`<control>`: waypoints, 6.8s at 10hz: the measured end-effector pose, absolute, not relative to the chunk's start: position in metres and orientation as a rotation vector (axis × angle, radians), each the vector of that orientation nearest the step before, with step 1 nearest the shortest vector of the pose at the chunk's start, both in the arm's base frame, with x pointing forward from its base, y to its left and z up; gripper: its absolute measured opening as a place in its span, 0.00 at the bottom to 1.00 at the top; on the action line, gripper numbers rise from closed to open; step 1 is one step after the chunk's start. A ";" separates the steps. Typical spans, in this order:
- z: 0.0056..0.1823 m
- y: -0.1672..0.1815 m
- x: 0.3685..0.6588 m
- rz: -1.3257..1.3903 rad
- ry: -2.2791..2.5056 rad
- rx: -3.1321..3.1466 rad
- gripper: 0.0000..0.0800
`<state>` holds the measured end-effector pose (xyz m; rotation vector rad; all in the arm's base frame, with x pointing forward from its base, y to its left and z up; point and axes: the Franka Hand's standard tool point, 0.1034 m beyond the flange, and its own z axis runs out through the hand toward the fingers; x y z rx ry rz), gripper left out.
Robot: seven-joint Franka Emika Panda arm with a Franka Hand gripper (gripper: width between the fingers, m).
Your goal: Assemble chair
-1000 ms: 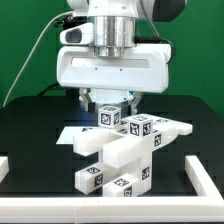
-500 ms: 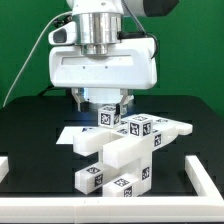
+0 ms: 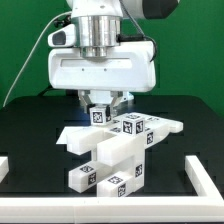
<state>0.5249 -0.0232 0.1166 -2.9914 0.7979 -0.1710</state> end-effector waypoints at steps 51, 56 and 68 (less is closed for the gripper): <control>0.116 -0.026 0.539 -0.050 0.545 -3.029 0.81; 0.116 -0.027 0.543 -0.060 0.886 -2.947 0.36; 0.116 -0.024 0.545 0.035 2.301 -1.936 0.60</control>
Offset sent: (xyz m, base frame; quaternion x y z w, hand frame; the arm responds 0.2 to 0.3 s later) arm 0.0000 0.0000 0.0000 0.0000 0.0000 0.0000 1.0000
